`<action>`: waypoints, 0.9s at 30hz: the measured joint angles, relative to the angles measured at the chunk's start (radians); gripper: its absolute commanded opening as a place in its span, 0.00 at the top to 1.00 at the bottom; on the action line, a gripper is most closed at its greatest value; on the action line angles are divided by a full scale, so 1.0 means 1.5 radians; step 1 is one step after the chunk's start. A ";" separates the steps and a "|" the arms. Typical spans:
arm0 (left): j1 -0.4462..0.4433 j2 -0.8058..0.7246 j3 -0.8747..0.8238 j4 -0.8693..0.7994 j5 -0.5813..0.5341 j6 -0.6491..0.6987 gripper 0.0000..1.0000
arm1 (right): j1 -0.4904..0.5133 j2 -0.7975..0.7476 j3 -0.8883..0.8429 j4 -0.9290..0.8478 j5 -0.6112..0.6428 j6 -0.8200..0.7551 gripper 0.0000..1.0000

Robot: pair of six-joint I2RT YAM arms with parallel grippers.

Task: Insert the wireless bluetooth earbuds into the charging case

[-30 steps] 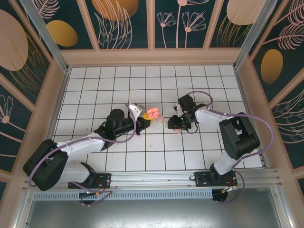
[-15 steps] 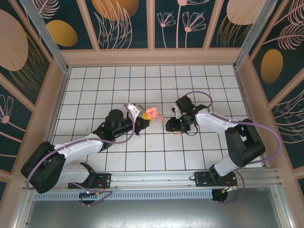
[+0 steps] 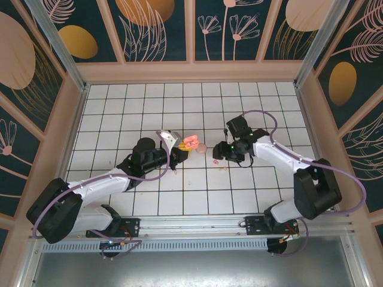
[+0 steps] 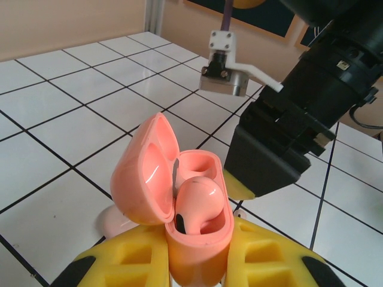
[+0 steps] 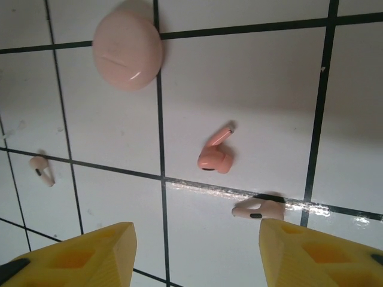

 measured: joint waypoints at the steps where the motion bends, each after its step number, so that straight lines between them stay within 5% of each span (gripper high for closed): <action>1: 0.000 0.000 0.000 0.000 0.000 0.000 0.93 | 0.000 0.011 0.001 0.000 0.000 0.001 0.45; 16: 0.000 0.005 0.000 0.000 0.000 0.000 0.93 | 0.002 0.148 0.032 0.019 -0.018 -0.013 0.54; 27: 0.000 0.005 0.000 0.000 0.000 0.000 0.93 | 0.021 0.159 0.032 0.063 -0.078 -0.005 0.57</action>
